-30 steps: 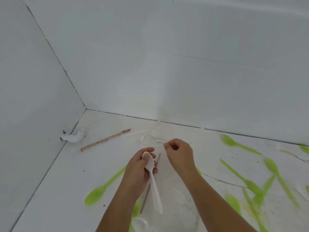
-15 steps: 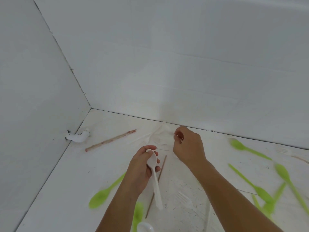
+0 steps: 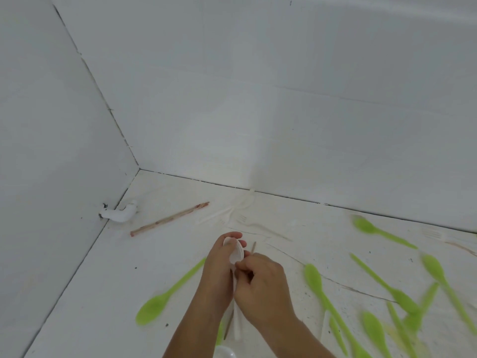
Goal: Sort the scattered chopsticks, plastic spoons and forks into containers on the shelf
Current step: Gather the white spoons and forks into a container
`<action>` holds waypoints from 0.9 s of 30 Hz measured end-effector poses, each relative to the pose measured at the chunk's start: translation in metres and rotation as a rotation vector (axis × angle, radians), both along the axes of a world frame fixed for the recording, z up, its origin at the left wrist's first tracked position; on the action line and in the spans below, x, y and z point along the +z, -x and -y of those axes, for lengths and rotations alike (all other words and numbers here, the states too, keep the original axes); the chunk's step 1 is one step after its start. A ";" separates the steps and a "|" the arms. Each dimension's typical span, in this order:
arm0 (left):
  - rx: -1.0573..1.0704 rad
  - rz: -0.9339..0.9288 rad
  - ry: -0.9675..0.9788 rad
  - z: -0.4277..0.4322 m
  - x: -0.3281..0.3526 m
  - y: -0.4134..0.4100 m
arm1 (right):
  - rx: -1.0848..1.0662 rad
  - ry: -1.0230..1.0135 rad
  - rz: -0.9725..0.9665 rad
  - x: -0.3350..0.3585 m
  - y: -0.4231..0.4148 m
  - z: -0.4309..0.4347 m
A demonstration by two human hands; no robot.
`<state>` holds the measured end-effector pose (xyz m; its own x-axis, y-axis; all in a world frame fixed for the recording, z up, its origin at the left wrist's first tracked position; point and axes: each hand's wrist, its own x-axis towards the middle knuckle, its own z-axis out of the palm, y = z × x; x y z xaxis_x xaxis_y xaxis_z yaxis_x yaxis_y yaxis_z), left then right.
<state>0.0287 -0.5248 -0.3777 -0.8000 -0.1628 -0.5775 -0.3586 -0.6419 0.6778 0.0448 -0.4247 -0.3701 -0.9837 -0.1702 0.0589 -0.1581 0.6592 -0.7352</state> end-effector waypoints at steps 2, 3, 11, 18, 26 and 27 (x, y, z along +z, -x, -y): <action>-0.008 -0.026 0.100 0.004 0.000 -0.001 | 0.038 0.069 0.175 0.011 0.005 0.000; 0.000 -0.035 0.126 0.008 0.000 -0.001 | 0.067 0.111 0.267 0.016 0.011 -0.001; -0.022 -0.097 0.130 0.042 0.006 0.005 | -0.271 -0.129 0.299 -0.003 0.137 0.009; -0.078 -0.086 0.034 0.048 0.009 0.016 | -0.365 -0.238 0.381 -0.006 0.180 0.024; -0.110 -0.088 0.103 0.045 0.013 0.019 | -0.307 -0.287 0.362 -0.005 0.175 0.000; -0.103 -0.090 0.117 0.044 0.014 0.018 | -0.294 -0.293 0.323 -0.005 0.174 0.000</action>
